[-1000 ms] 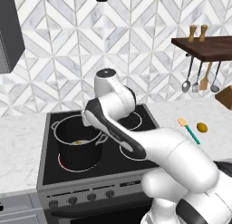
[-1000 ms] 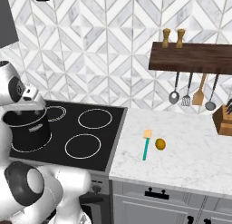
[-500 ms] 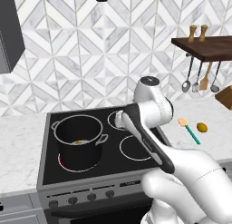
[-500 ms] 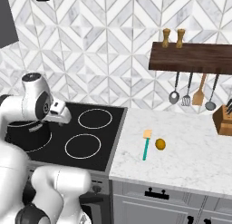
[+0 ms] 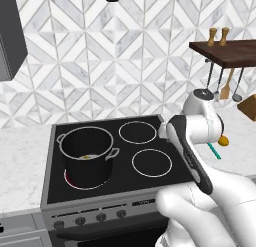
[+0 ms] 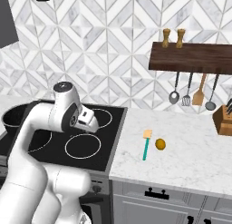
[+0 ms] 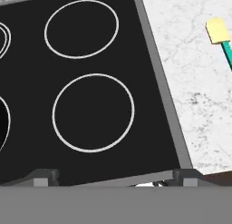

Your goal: Put the lemon and lemon in the pot. Retrieve the spatula and lightly stir the vegetables in the pot.

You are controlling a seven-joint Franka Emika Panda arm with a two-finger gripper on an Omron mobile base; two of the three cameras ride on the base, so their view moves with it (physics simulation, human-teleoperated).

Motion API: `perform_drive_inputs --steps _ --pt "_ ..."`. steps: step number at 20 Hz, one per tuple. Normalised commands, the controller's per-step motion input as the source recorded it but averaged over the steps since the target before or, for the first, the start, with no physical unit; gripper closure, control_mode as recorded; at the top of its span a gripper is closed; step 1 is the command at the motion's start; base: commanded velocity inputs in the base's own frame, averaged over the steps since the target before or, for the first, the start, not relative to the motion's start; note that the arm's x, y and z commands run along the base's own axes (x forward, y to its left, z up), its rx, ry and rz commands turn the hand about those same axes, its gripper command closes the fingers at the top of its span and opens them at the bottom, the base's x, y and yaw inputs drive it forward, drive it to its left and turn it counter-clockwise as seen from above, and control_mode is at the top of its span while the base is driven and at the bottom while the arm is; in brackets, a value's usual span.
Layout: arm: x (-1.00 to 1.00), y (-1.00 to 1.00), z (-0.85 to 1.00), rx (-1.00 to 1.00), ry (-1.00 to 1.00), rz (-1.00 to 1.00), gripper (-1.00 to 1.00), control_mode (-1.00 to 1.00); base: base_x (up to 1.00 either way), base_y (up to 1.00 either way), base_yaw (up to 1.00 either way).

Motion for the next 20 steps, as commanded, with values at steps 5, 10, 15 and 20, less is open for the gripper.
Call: perform_drive_inputs --steps 5,10,15,20 --pt "0.07 -1.0 0.0 0.0 0.0 -0.13 -1.0 -1.0 0.0 0.0 0.0" --pt "0.11 -1.0 -0.05 0.0 0.0 -0.13 -1.0 -1.0 0.0 0.0 0.0" --pt "0.28 -1.0 -0.14 0.0 0.0 -0.08 -1.0 -1.0 0.0 0.0 0.0" --pt "0.51 -1.0 -0.19 0.0 0.01 -0.02 -1.0 -1.0 0.0 0.0 0.0"
